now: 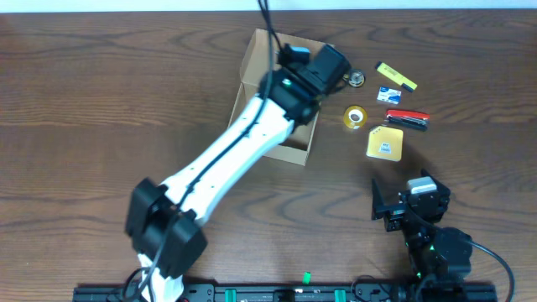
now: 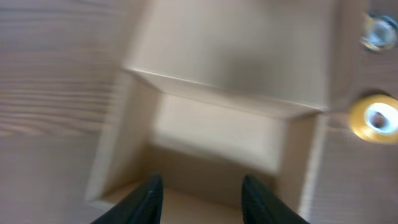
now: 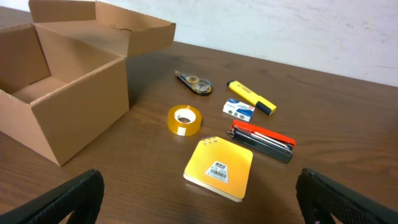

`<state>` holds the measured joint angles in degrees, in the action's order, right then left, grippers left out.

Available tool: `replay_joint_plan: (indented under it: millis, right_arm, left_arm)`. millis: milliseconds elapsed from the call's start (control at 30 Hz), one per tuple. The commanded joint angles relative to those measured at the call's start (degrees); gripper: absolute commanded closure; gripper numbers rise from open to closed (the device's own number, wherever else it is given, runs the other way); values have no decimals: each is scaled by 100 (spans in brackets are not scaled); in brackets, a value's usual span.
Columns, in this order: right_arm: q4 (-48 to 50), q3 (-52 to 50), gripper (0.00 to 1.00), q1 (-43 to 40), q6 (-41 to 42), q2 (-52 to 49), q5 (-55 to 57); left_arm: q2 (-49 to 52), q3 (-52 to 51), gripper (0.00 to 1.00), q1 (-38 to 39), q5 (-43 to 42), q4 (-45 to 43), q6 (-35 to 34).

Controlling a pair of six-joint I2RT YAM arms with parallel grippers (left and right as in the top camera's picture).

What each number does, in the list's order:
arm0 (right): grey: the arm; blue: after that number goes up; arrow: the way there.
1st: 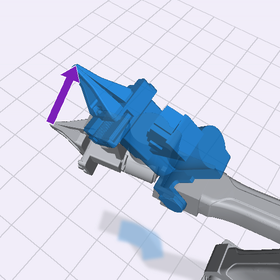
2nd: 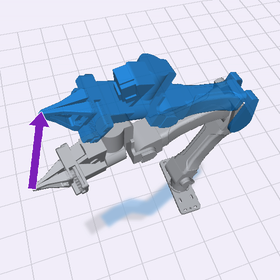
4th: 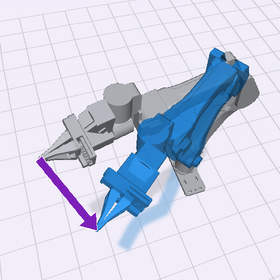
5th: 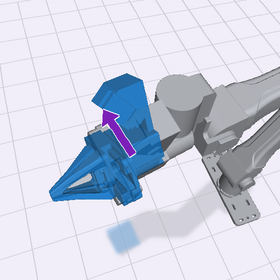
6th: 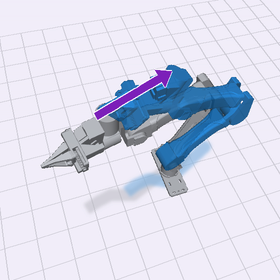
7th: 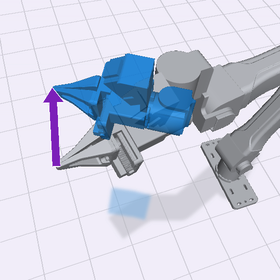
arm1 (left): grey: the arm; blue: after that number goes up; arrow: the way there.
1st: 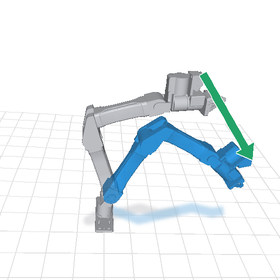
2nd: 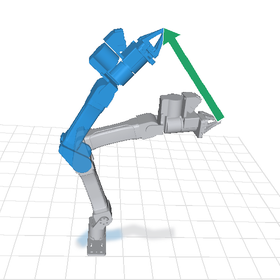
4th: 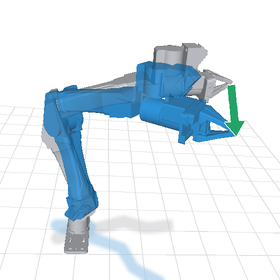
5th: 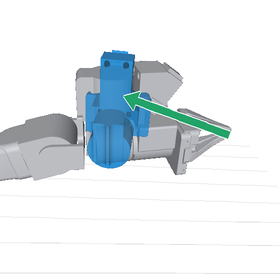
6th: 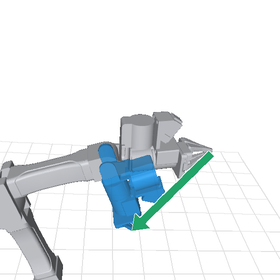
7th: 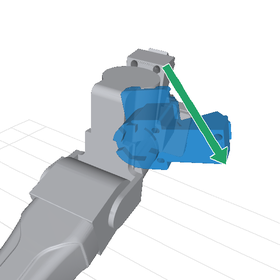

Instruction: Pack container

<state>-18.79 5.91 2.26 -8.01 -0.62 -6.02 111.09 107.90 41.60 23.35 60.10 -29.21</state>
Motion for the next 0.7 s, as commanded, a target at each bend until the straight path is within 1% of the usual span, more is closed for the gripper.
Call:
replay_joint_plan:
  millis: [0, 33, 100, 300, 400, 467, 533, 667]
  right_arm:
    - [-9, -20, 1, -46, -63, 33, -24]
    - [-9, -20, 1, -46, -63, 33, -24]
    - [-9, -17, 1, -46, -63, 33, -24]
    - [-9, -17, 1, -46, -63, 33, -24]
    - [-9, -17, 1, -46, -63, 33, -24]
    - [-9, -17, 1, -46, -63, 33, -24]
    - [-9, -20, 1, -46, -63, 33, -24]
    - [-9, -17, 1, -46, -63, 33, -24]
  left_arm:
    - [-229, 131, 63, -472, 514, 354, 404]
    - [-229, 120, 64, -636, 319, 444, 503]
    - [-229, 2, 64, -1029, -348, 413, 933]
    - [-201, -393, 63, -1727, -927, 142, 1742]
    - [-201, -667, 62, -1921, -1722, -190, 2221]
    - [-201, -905, 60, -1952, -1917, -433, 2330]
    - [-201, -1113, 59, -1950, -1950, -603, 2341]
    - [-201, -1600, 56, -1941, -2317, -1005, 2367]
